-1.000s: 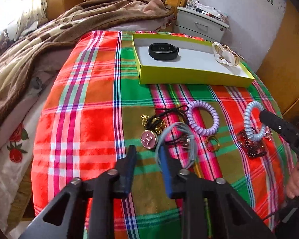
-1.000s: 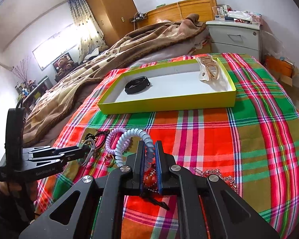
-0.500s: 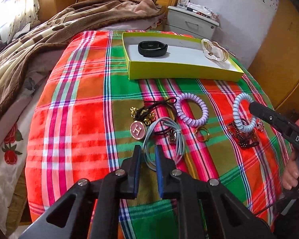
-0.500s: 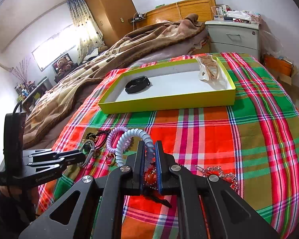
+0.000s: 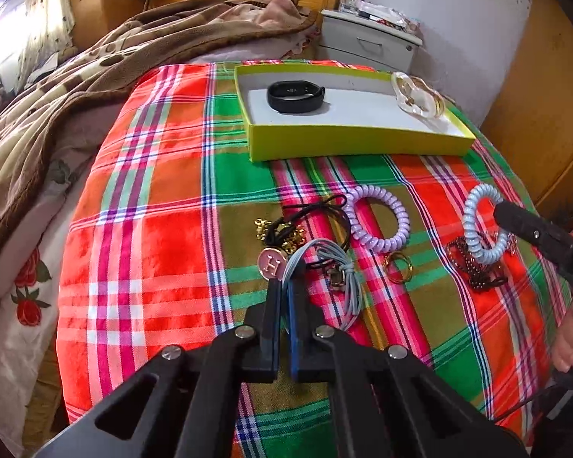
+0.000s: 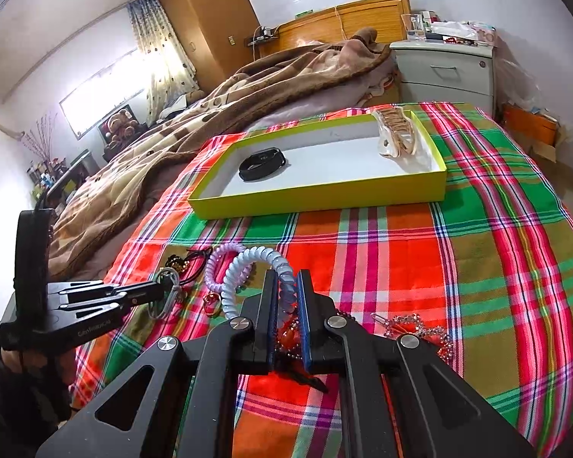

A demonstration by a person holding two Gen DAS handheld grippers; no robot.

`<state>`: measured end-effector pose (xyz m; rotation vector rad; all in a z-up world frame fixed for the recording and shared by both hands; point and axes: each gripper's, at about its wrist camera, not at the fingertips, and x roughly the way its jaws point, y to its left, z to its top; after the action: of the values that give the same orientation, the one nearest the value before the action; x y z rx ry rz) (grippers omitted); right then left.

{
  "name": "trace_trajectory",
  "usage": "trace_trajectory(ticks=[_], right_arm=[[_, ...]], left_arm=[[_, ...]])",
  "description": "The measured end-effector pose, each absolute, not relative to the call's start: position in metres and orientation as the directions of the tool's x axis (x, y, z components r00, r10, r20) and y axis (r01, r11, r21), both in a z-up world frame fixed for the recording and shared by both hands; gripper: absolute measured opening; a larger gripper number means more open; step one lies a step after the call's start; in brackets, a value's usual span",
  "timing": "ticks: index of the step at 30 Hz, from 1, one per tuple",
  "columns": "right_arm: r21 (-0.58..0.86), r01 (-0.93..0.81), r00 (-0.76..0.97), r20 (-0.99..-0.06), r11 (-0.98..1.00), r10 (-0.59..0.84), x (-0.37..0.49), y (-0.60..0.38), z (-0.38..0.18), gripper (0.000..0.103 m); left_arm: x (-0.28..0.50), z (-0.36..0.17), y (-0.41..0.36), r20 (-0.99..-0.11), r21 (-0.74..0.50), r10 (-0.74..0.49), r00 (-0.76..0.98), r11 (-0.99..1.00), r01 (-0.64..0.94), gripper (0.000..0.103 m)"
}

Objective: Organize jewelry
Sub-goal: 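Grasp the grey cord bracelet with the left tool while the right tool holds the coil, then carry the grey cord and blue coil into the yellow box with both tools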

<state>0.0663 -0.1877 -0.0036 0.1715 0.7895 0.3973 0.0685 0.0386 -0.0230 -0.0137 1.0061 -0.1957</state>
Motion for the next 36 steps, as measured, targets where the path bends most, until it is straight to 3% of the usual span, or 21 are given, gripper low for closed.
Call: trace_trajectory(ticks=[36], right_arm=[[0.262, -0.268, 0.695, -0.614, 0.927, 0.374, 0.075, -0.188, 0.033, 0.01]], left_arm=[[0.071, 0.041, 0.06, -0.722, -0.211, -0.266, 0.638, 0.964, 0.163, 0.003]])
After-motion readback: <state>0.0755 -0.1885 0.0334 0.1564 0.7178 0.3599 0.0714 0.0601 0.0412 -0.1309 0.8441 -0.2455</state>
